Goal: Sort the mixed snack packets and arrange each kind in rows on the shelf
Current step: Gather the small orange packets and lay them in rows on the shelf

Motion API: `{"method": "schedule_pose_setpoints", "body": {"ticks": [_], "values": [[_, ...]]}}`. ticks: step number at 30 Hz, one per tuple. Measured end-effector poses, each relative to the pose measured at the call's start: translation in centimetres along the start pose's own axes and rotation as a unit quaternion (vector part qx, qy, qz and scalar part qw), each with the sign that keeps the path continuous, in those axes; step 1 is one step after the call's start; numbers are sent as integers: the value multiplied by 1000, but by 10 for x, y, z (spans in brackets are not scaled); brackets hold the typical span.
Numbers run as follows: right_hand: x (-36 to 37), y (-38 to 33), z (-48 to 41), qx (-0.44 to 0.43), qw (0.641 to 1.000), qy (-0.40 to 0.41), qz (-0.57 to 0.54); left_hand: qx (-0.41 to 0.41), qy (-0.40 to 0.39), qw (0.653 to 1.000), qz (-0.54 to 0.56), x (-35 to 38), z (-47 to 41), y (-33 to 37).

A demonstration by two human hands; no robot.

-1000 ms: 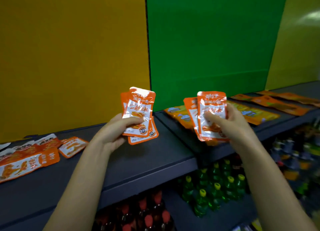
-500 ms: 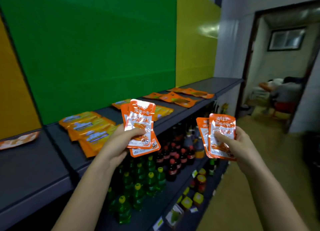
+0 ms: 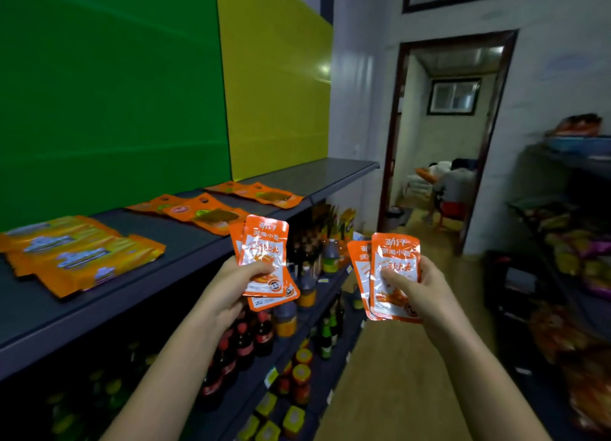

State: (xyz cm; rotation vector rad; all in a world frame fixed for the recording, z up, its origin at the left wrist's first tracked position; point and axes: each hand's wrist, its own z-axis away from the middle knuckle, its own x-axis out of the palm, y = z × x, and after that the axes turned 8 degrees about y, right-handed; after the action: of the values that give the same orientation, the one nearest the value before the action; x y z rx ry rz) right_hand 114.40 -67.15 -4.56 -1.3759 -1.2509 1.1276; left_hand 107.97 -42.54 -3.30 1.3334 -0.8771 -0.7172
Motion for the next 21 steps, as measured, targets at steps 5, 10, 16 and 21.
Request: {"method": "schedule_pose_setpoints", "body": {"ticks": [5, 10, 16, 21], "values": [[-3, 19, -78, -3, 1000, 23, 4, 0, -18, 1000, -6, 59, -72, -13], [-1, 29, -166, 6, 999, 46, 5, -7, -49, 998, -25, 116, -157, -14], [-4, 35, -261, -2, 998, 62, -7, -21, -81, 996, -38, 187, -244, -18], [-6, 47, -334, 3, 999, 42, -10, -22, -75, 996, -41, 240, -294, -27]]}}
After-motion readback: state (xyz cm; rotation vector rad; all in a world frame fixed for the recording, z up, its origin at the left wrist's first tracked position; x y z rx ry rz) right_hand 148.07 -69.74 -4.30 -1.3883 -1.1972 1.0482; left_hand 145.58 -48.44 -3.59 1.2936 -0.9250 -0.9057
